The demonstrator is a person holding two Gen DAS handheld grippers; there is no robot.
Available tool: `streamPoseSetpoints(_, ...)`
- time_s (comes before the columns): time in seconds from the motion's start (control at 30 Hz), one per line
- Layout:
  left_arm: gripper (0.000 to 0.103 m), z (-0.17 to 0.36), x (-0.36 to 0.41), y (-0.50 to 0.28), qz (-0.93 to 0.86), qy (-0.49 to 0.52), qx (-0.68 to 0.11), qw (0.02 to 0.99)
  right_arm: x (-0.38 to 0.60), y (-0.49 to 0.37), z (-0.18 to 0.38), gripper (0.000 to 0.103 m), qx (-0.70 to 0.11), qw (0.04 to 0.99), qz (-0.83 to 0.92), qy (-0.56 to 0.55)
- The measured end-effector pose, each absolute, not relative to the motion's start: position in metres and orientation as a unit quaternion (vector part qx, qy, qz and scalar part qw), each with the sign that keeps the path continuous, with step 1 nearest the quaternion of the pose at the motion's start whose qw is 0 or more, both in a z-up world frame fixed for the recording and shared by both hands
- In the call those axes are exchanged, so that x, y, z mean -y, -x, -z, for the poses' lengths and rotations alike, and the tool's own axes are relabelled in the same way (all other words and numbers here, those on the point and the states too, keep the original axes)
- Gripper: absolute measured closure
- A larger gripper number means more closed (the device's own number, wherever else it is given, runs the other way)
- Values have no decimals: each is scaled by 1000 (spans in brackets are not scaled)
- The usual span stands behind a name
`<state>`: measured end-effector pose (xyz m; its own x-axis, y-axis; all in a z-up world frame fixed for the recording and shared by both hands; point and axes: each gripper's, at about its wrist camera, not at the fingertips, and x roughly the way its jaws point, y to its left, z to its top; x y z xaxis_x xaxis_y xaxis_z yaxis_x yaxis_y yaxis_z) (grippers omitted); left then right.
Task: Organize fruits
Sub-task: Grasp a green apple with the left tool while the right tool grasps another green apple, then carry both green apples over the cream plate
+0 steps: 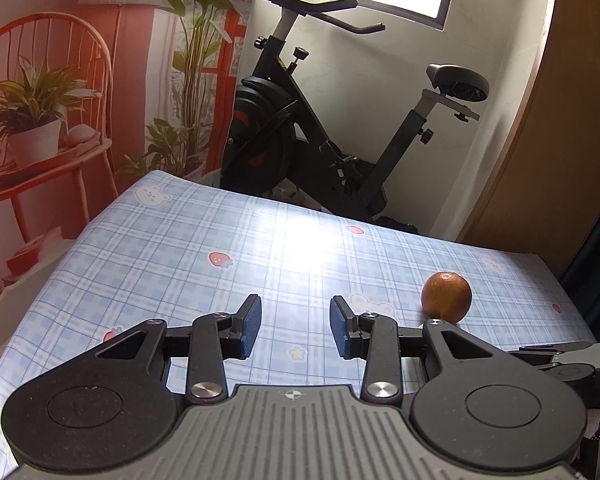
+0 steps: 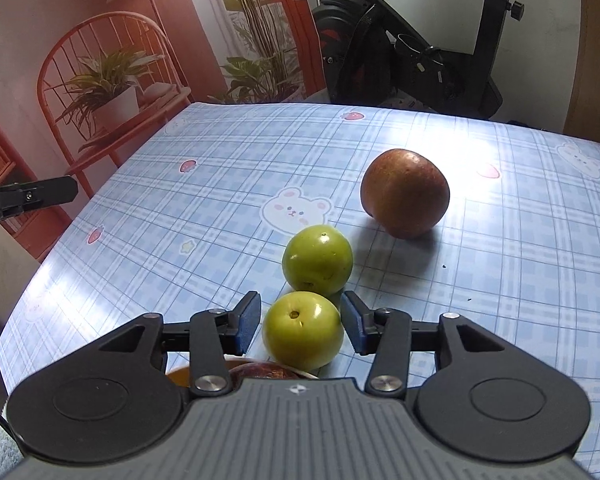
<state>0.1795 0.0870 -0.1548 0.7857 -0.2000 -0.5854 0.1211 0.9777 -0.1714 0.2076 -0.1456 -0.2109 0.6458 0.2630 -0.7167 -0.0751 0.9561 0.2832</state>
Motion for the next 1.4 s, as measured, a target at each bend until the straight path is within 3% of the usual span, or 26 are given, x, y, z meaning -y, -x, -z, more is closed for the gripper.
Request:
streamPoseSetpoints(0.67, 62, 172, -56, -202, 136, 39, -350, 926, 178, -188, 219, 53, -409, 898, -59, -151)
streamPoseSetpoints(0.8, 45, 179, -29, -210, 158, 14, -351, 923, 199, -170, 222, 53, -400, 901, -34, -161)
streamPoseSetpoints(1.4, 46, 233, 38, -266, 207, 1, -431, 878, 237, -123, 225, 53, -367, 911, 21, -188)
